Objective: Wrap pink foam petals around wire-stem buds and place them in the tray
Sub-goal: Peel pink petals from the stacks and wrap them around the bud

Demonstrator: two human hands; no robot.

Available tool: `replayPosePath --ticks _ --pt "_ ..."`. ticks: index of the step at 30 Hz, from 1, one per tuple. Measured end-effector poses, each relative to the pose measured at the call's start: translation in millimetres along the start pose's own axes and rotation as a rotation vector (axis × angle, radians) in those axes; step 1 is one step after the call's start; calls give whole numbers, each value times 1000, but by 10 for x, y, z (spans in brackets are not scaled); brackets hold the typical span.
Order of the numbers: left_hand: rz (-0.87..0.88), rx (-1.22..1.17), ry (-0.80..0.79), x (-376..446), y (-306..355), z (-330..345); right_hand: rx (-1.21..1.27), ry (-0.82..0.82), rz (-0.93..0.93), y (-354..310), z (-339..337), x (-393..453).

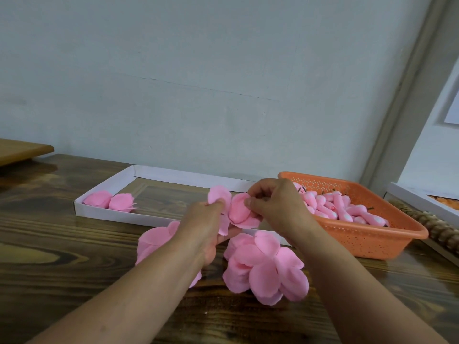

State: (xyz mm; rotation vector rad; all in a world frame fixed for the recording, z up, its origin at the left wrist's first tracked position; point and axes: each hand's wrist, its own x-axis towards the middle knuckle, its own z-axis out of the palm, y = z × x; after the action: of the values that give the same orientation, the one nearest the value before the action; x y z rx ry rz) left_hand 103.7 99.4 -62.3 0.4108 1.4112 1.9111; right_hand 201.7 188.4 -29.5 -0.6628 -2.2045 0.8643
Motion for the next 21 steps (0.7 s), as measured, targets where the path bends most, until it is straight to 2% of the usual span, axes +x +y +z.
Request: replayPosePath --ticks 5,10,15,21 --pt "-20 34 86 15 12 11 -99 -78 -129 -108 -2 -83" --pt "-16 93 83 16 23 5 -259 -105 -247 -196 -5 -145" --pt "18 274 29 -14 20 13 -370 -189 -234 -210 -24 -107" --pt "84 329 -112 -58 19 10 -329 -139 -156 -209 -31 -32"
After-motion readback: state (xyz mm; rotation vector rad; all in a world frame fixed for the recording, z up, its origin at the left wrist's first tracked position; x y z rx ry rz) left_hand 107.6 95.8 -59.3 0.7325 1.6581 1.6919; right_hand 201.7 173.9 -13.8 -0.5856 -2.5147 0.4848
